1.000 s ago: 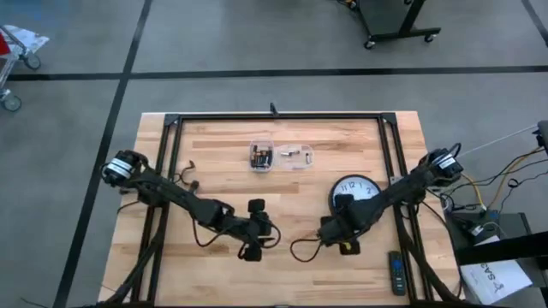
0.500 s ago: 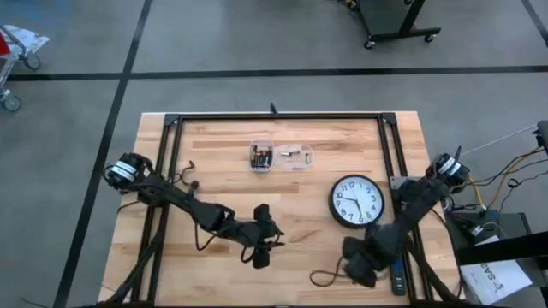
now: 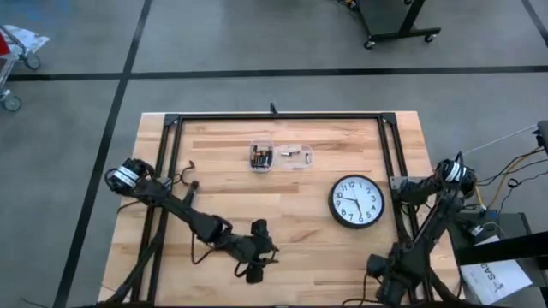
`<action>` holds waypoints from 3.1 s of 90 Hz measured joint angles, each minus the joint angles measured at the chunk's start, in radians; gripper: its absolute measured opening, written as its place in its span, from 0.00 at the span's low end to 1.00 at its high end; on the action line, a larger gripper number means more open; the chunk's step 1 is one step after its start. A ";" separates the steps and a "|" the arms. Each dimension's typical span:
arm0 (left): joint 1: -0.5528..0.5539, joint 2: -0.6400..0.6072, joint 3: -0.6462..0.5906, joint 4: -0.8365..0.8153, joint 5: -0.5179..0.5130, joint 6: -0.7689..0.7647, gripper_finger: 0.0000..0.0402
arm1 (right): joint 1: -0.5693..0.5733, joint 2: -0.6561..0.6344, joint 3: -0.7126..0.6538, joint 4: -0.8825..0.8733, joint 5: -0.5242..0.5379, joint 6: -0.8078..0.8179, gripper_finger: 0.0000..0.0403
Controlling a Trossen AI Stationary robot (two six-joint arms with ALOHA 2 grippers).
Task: Insert battery
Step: Open the black remote battery cover
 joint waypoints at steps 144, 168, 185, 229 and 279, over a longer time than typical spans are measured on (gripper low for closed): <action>-0.071 0.005 0.000 0.039 -0.092 -0.001 0.29 | -0.085 -0.006 0.048 -0.072 0.038 0.063 0.86; -0.071 0.005 0.000 0.041 -0.168 -0.002 0.36 | -0.057 0.007 0.041 -0.033 0.048 0.231 0.86; -0.074 0.005 0.000 0.041 -0.169 0.002 0.40 | -0.064 0.039 0.028 -0.026 0.037 0.183 0.86; -0.081 0.005 0.000 0.034 -0.158 0.013 0.38 | -0.391 0.053 0.063 0.179 0.181 -0.351 0.86; -0.094 0.133 -0.026 0.277 -0.119 0.085 0.44 | -0.279 0.109 0.123 0.152 0.255 -0.141 0.86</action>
